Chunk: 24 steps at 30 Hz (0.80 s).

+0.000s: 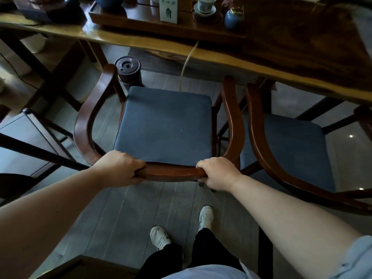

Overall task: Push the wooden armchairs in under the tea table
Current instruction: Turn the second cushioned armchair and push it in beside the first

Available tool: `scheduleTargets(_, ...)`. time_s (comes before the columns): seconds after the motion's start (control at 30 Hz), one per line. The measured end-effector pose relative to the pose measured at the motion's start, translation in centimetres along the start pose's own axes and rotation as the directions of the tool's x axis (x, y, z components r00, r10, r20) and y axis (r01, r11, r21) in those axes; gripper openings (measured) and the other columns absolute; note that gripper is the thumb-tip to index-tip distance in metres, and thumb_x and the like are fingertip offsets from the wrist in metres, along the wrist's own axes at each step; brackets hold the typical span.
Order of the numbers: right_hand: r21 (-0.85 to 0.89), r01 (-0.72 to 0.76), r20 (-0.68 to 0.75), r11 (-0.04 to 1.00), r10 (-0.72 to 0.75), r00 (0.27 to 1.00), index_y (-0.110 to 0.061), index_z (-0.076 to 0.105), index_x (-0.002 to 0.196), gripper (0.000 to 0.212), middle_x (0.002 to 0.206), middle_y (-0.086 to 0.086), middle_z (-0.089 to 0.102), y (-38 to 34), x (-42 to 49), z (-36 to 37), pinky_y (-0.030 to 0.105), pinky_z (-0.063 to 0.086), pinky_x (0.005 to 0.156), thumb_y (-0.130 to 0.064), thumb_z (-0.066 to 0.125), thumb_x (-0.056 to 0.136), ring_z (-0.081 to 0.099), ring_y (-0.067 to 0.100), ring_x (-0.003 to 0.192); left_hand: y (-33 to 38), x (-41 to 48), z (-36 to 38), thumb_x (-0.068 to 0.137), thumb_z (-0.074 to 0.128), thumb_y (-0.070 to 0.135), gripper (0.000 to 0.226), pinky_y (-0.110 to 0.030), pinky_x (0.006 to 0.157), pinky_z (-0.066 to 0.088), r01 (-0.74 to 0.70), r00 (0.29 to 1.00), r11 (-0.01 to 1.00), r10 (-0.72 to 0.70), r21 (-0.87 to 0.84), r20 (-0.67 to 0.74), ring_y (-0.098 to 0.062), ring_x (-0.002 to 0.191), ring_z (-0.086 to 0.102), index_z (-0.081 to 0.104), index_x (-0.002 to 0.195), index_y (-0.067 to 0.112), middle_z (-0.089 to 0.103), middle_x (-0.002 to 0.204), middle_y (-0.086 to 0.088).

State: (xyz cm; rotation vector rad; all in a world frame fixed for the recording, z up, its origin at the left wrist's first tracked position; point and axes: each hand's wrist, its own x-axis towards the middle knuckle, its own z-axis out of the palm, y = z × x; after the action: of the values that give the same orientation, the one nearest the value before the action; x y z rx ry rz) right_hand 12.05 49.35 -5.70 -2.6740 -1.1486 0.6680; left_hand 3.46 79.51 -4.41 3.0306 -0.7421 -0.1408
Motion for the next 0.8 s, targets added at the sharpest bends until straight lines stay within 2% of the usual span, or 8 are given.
scheduleTargets(0.1,-0.019,0.011,-0.001,1.0,-0.011,1.0,-0.018,0.063,0.111,0.029,0.107,0.003,0.07,-0.7,-0.2,0.2,0.041,0.052,0.082,-0.027,0.067,0.083,0.064,0.029,0.098,-0.9,-0.9,1.3,0.054,0.086,0.046,0.036,-0.023,0.04,0.042,0.002,1.0,0.999,-0.002,-0.038,0.014,-0.022,0.043,0.058,0.062,0.068,0.023,0.06,0.053,0.006)
scheduleTargets(0.2,-0.023,0.017,0.0,1.0,-0.017,1.0,-0.017,0.064,0.107,0.028,0.103,0.003,0.07,-1.3,-0.6,1.1,0.041,0.053,0.078,-0.019,0.064,0.08,0.064,0.029,0.094,-1.6,-1.5,2.0,0.069,0.061,0.055,0.03,-0.028,0.042,0.048,-0.023,1.0,0.996,0.022,-0.082,-0.01,-0.023,0.052,0.062,0.061,0.074,0.026,0.062,0.06,0.007)
scheduleTargets(0.27,-0.037,0.001,-0.005,0.999,-0.001,1.0,-0.016,0.063,0.105,0.028,0.101,0.003,0.07,-1.4,-0.5,1.5,0.039,0.052,0.076,-0.018,0.064,0.077,0.064,0.029,0.094,-2.1,-1.4,2.0,0.07,0.051,0.057,0.033,-0.028,0.041,0.048,-0.048,0.999,0.994,0.047,-0.096,-0.013,-0.021,0.053,0.063,0.063,0.076,0.027,0.063,0.061,0.008)
scheduleTargets(0.4,-0.02,-0.014,-0.027,1.0,0.013,1.0,-0.015,0.062,0.106,0.028,0.102,0.005,0.07,-2.2,0.8,1.0,0.039,0.051,0.075,-0.024,0.066,0.08,0.064,0.031,0.096,-4.1,-1.1,1.6,0.068,0.049,0.058,0.039,-0.032,0.038,0.05,-0.037,0.999,0.996,0.034,-0.082,-0.033,-0.022,0.049,0.061,0.067,0.081,0.027,0.064,0.059,0.006)
scheduleTargets(0.57,0.002,-0.025,-0.028,1.0,0.025,0.999,-0.015,0.062,0.108,0.027,0.104,0.005,0.07,-2.9,1.6,0.5,0.039,0.052,0.077,-0.028,0.064,0.084,0.064,0.031,0.096,-5.4,-0.7,1.1,0.068,0.047,0.061,0.042,-0.029,0.042,0.051,-0.009,0.999,0.997,0.011,-0.08,0.032,-0.02,0.052,0.062,0.068,0.081,0.027,0.065,0.061,0.007)
scheduleTargets(0.63,-0.013,-0.013,-0.019,1.0,0.013,1.0,-0.016,0.062,0.108,0.027,0.104,0.004,0.07,-2.9,1.7,0.6,0.039,0.051,0.078,-0.028,0.064,0.084,0.064,0.029,0.096,-5.1,-0.9,0.8,0.068,0.047,0.06,0.039,-0.024,0.042,0.047,-0.002,0.999,0.997,0.005,-0.08,0.036,-0.018,0.051,0.061,0.067,0.077,0.028,0.064,0.06,0.009)
scheduleTargets(0.8,-0.015,-0.03,0.021,0.999,0.03,0.999,-0.021,0.063,0.109,0.029,0.105,-0.002,0.07,-1.7,0.3,0.8,0.041,0.052,0.08,-0.027,0.066,0.081,0.063,0.025,0.099,-3.0,-0.6,0.7,0.067,0.049,0.055,0.033,-0.022,0.041,0.038,-0.029,0.999,0.993,0.027,-0.112,-0.021,-0.02,0.049,0.059,0.06,0.067,0.024,0.06,0.056,0.008)
